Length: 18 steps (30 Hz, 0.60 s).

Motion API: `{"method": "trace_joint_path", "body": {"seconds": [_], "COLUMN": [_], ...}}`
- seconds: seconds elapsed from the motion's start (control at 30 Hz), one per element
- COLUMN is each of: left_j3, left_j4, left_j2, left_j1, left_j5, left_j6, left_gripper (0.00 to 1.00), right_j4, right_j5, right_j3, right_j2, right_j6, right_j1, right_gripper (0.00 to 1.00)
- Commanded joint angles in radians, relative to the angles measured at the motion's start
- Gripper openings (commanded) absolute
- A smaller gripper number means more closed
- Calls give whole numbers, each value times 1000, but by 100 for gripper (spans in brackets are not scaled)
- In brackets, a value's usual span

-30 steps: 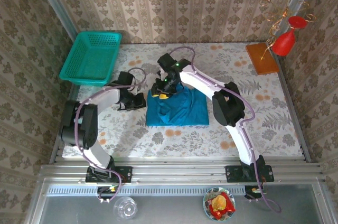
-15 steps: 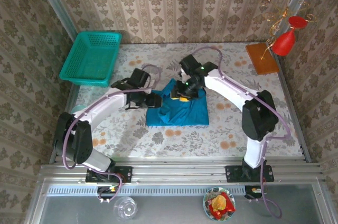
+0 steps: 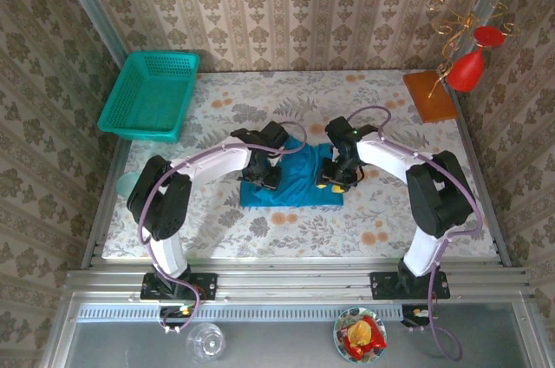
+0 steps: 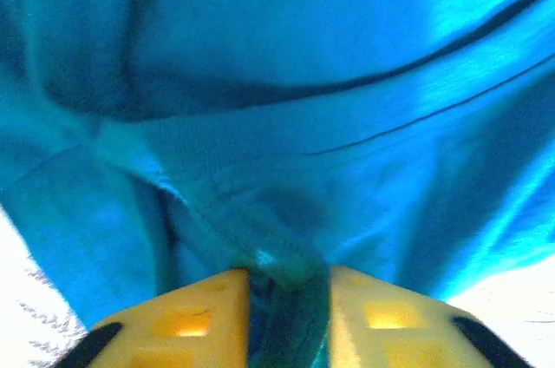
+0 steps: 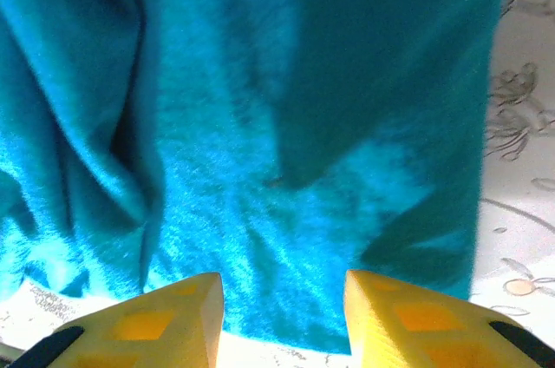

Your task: Fold the inside-out t-shirt

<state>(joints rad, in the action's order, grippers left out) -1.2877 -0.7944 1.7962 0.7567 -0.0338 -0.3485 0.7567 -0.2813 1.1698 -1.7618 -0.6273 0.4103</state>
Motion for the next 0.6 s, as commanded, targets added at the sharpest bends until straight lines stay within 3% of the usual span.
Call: {"method": "trace_joint_path", "body": {"seconds": [0.0, 0.1, 0.27, 0.5, 0.57], "left_j3": [70, 179, 278, 361, 369], "left_j4": [-49, 11, 108, 233, 223], "left_j2": [-55, -90, -164, -319, -335], "left_j1": [-37, -103, -192, -288, -293], "left_j5": [110, 73, -40, -280, -303], "left_j6": [3, -21, -48, -89, -83], "left_gripper": [19, 14, 15, 30, 33], "right_j4": [-12, 2, -4, -4, -3], "right_j5": [55, 69, 34, 0, -17], "right_j3": [-10, -9, -19, -41, -50], "right_j2": [-16, -40, -20, 62, 77], "right_j6": [24, 33, 43, 55, 59], "right_j1": [-21, -34, -37, -45, -50], "right_gripper": [43, 42, 42, 43, 44]}}
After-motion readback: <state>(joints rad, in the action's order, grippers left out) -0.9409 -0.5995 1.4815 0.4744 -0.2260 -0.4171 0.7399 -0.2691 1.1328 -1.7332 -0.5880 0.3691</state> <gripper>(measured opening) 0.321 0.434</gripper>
